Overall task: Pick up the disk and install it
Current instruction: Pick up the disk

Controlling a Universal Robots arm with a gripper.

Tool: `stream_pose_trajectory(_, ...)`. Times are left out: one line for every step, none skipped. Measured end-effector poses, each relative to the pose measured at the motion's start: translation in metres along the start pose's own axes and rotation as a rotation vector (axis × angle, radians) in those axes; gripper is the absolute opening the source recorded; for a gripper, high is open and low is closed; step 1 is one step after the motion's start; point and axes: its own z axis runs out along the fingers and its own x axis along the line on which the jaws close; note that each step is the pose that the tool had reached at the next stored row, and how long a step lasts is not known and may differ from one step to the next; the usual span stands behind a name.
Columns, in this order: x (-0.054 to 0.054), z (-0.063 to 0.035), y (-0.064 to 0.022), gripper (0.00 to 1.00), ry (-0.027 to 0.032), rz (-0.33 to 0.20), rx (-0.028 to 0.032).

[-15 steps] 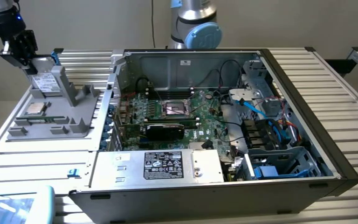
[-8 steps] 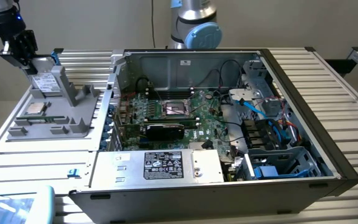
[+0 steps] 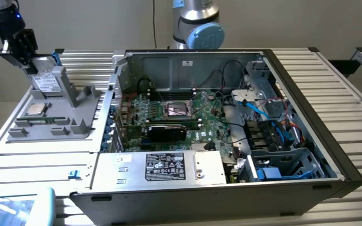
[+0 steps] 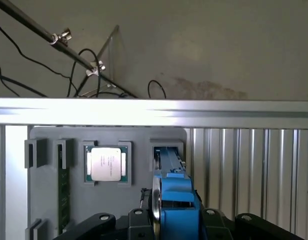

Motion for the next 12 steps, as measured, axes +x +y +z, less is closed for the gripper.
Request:
stream_pose_trajectory(0.0000,-0.0004,0.0000,0.37,0.0001,0.000,0.0001)
stream_pose_trajectory(0.0000,-0.0004,0.0000,0.37,0.0000,0.000,0.0002)
stream_pose_trajectory(0.0002,-0.0004,0.0000,0.37,0.0000,0.000,0.0001)
stream_pose_trajectory(0.0003,-0.0004,0.0000,0.37,0.0000,0.000,0.0002)
stream_pose_trajectory(0.0006,-0.0004,0.0000,0.37,0.0000,0.000,-0.0001)
stream_pose_trajectory(0.0011,-0.0004,0.0000,0.37,0.0000,0.001,-0.0018)
stream_pose_trajectory(0.0016,-0.0004,0.0000,0.37,0.0001,0.003,-0.0060)
stream_pose_trajectory(0.0018,-0.0004,0.0000,0.37,0.0002,0.005,-0.0097)
stream_pose_trajectory(0.0019,-0.0004,0.0000,0.37,0.0003,0.007,-0.0117)
stream_pose_trajectory(0.0019,-0.0004,0.0001,0.37,0.0003,0.009,-0.0124)
stream_pose_trajectory(0.0019,-0.0002,0.0001,0.37,0.0002,0.010,-0.0126)
stream_pose_trajectory(0.0019,0.0002,0.0000,0.37,0.0001,0.011,-0.0124)
